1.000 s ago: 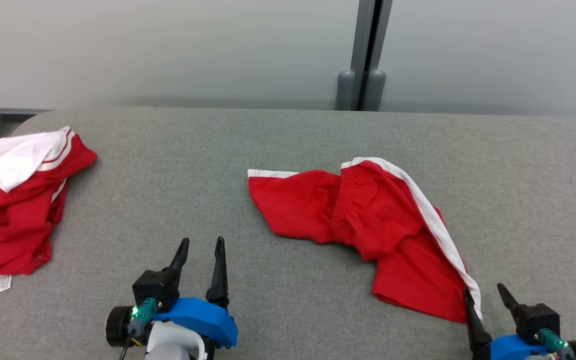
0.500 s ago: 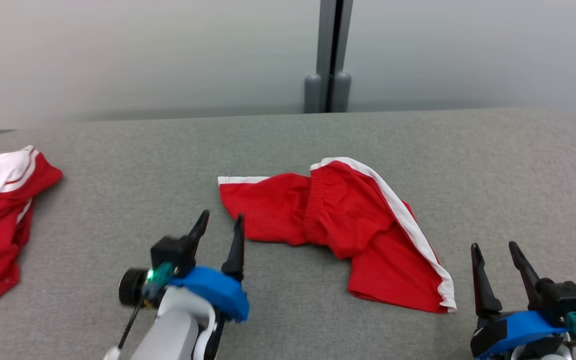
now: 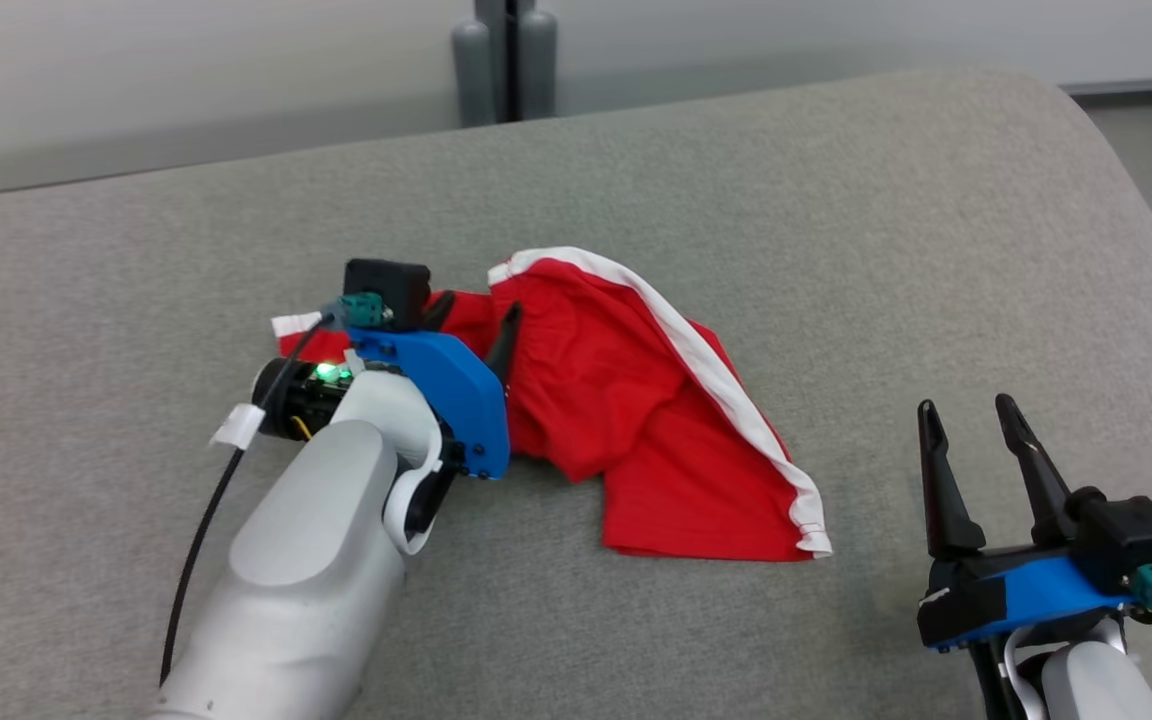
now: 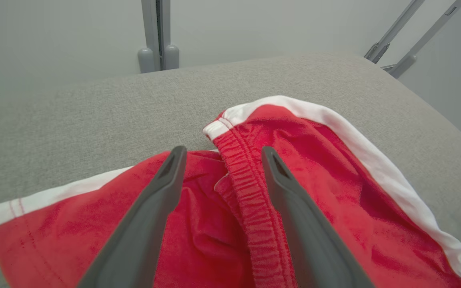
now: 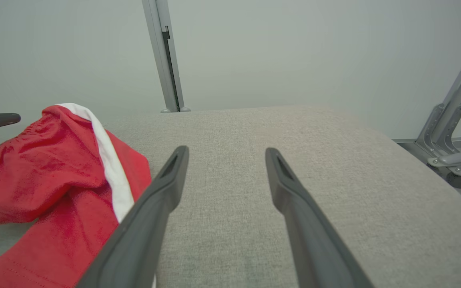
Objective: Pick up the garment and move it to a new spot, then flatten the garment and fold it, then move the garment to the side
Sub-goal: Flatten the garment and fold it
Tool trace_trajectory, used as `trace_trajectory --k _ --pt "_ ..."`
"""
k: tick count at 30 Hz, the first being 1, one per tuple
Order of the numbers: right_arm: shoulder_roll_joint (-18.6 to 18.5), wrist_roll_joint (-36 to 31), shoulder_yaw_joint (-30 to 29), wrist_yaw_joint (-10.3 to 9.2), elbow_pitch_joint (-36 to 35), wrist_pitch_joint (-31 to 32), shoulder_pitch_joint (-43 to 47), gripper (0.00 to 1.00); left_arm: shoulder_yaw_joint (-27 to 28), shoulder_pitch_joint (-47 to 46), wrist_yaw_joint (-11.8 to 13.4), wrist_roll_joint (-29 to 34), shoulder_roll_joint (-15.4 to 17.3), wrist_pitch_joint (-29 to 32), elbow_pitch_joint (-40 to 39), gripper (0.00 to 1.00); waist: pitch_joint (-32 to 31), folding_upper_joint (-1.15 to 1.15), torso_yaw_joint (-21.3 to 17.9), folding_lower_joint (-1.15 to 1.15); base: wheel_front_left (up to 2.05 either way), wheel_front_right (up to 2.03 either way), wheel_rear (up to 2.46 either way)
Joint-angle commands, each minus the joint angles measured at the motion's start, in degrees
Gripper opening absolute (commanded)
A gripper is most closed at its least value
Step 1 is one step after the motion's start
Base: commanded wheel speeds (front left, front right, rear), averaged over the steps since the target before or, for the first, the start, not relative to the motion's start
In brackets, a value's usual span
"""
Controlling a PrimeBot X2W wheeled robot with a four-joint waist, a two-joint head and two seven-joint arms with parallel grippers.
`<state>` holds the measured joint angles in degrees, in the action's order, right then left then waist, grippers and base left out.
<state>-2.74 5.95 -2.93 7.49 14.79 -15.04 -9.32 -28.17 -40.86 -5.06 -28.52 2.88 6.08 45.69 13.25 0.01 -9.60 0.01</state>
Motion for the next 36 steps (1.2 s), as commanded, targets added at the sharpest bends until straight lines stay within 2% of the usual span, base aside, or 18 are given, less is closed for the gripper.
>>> trace_trajectory --k 1,8,16,24,25,26,27,36 --pt "-0.26 0.16 -0.13 0.02 -0.25 -0.21 -0.45 1.0 0.37 -1.08 0.15 -0.86 0.01 0.42 0.9 1.0 0.45 -0.01 -0.59 -0.01 0.0 0.0 0.0" --pt "-0.27 0.29 -1.75 0.01 -0.6 -0.21 -0.96 1.0 0.63 -4.44 -0.5 -7.2 0.0 2.41 5.27 1.0 2.35 -0.01 -2.58 -0.01 0.0 0.0 0.0" --pt "-0.27 0.35 -1.66 0.02 -0.56 -0.21 -1.75 1.0 -2.39 -5.72 -1.94 -16.71 -0.03 6.68 3.96 1.0 2.89 -0.01 -3.52 -0.01 0.0 0.0 0.0" --pt "-0.27 0.91 -0.63 0.01 -0.56 -0.21 -1.77 1.0 -4.27 -8.16 -1.71 -21.49 -0.01 1.99 3.74 1.0 3.23 -0.01 -4.8 -0.01 0.0 0.0 0.0" --pt "-0.27 0.8 -0.62 0.01 -0.47 -0.21 -1.67 1.0 -4.71 -8.27 -1.59 -21.89 -0.01 1.46 4.08 0.91 3.17 -0.01 -4.87 -0.01 0.0 0.0 0.0" --pt "-0.27 0.7 -0.65 0.01 -0.38 -0.21 -1.56 1.0 -5.13 -8.41 -1.59 -22.26 0.0 0.83 4.27 0.32 3.08 -0.01 -4.9 -0.01 0.0 0.0 0.0" --pt "-0.27 0.57 -0.75 0.01 -0.33 -0.21 -1.41 1.0 -5.43 -8.52 -1.67 -22.62 -0.02 -0.03 4.27 0.0 2.93 -0.01 -4.9 -0.01 0.0 0.0 0.0" --pt "-0.28 -0.93 -2.55 0.01 -0.38 -0.21 0.75 1.0 -11.04 -7.02 -2.46 -21.66 -0.04 -6.55 1.8 0.0 -0.4 -0.01 -1.72 -0.01 0.0 0.0 0.0"
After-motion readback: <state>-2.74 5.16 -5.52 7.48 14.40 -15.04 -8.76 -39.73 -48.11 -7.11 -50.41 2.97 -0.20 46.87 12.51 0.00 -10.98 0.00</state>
